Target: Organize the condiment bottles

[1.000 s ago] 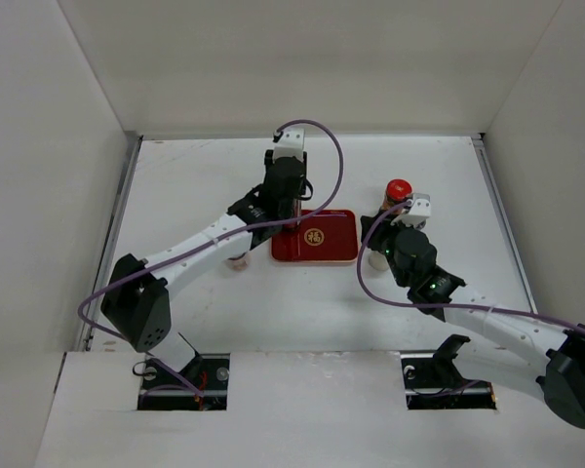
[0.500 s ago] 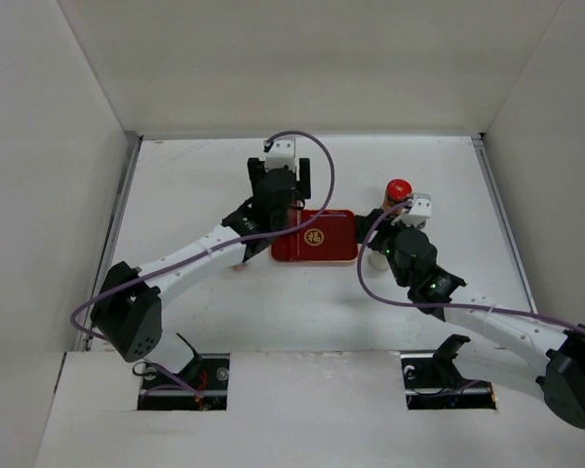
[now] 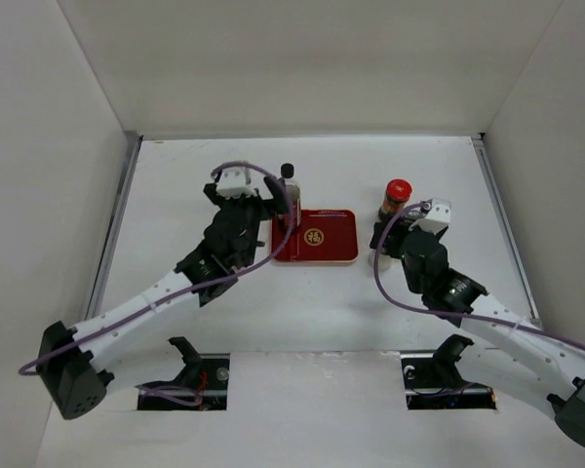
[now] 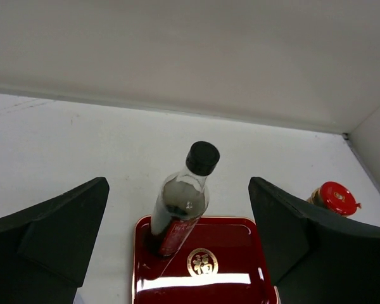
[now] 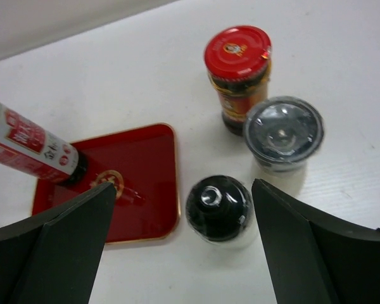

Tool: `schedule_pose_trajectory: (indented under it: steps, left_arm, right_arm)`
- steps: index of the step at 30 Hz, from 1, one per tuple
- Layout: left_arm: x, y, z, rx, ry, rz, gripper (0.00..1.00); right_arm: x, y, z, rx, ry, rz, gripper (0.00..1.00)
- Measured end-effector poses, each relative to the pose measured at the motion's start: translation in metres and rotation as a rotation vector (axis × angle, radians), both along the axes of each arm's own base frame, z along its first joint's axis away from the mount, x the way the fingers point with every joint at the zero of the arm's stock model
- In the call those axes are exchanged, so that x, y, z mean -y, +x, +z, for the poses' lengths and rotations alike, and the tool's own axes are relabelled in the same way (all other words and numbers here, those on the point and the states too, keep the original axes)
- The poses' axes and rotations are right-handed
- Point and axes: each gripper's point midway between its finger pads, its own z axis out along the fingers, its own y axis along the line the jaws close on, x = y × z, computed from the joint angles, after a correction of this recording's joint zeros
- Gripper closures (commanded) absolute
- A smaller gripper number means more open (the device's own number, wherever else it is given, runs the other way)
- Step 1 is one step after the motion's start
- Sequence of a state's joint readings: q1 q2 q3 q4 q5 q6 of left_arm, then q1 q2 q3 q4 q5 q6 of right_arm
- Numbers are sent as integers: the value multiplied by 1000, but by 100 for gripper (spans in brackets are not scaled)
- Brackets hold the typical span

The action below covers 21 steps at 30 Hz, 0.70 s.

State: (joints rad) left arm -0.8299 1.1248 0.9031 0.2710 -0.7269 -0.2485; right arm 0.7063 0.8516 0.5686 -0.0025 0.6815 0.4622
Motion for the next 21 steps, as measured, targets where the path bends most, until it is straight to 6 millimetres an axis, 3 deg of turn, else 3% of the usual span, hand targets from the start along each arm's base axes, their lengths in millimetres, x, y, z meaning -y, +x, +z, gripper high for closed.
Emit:
schedule_pose_trajectory:
  steps: [2,5,9,12,16,21]
  left_arm:
    - [-15,-15,-9,8,-47,8,8]
    - [-30,-33,-38,-14,-97,10,9]
    - [-29,-58,-87,-71,-106,-38,9]
    - [-28,-66,-111,-98,-99,-56,9]
    - [-31,-69,-126,-93,-121,-59,9]
    - [-32,-70,-126,-50,-178,-68,9]
  right_arm:
    - [6,-3,-5,-35,-26,-19,3]
    - [12,-4,-22,-106,-81,-39,3]
    - [14,-6,-49,-200,-145,-42,3]
    - [11,-6,-61,-245,-166,-25,5]
    - [10,3,-65,-274,-160,-27,9]
    - [8,14,-76,-321,-166,-36,18]
